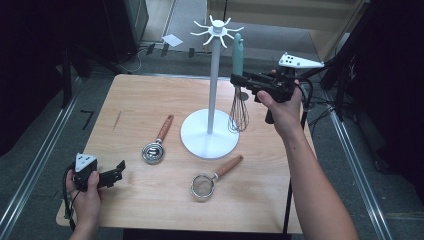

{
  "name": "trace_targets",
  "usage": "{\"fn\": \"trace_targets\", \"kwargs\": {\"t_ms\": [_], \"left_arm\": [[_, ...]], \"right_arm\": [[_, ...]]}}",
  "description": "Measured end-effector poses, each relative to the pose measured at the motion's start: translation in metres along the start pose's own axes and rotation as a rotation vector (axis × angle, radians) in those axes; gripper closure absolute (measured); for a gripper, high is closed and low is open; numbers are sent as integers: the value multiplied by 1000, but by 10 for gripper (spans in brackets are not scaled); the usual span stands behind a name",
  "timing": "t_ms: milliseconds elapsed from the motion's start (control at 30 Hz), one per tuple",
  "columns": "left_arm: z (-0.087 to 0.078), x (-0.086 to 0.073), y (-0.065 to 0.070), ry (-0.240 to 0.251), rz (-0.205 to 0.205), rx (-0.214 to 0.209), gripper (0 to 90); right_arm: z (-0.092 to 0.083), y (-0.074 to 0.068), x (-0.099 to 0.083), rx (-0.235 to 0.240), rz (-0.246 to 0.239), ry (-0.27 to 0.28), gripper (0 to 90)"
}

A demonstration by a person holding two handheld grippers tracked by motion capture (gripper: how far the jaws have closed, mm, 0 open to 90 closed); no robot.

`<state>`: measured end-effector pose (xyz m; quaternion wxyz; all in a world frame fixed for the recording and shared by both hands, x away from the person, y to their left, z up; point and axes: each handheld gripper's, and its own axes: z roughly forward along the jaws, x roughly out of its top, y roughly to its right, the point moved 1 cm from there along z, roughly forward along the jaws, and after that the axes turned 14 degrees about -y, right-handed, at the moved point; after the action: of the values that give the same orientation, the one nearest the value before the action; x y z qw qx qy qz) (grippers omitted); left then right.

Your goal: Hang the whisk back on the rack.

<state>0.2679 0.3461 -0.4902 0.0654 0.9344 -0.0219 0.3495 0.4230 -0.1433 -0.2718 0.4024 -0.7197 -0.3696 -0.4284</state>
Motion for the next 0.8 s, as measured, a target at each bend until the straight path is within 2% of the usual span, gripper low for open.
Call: {"fn": "trace_targets", "kwargs": {"t_ms": [567,800], "left_arm": [[0,0,1,3,0,3,0],[0,0,1,2,1,3,0]], "right_arm": [[-6,-1,-5,-40,-3,18,644],[-9,-6,-7,-61,-17,29,654]]}}
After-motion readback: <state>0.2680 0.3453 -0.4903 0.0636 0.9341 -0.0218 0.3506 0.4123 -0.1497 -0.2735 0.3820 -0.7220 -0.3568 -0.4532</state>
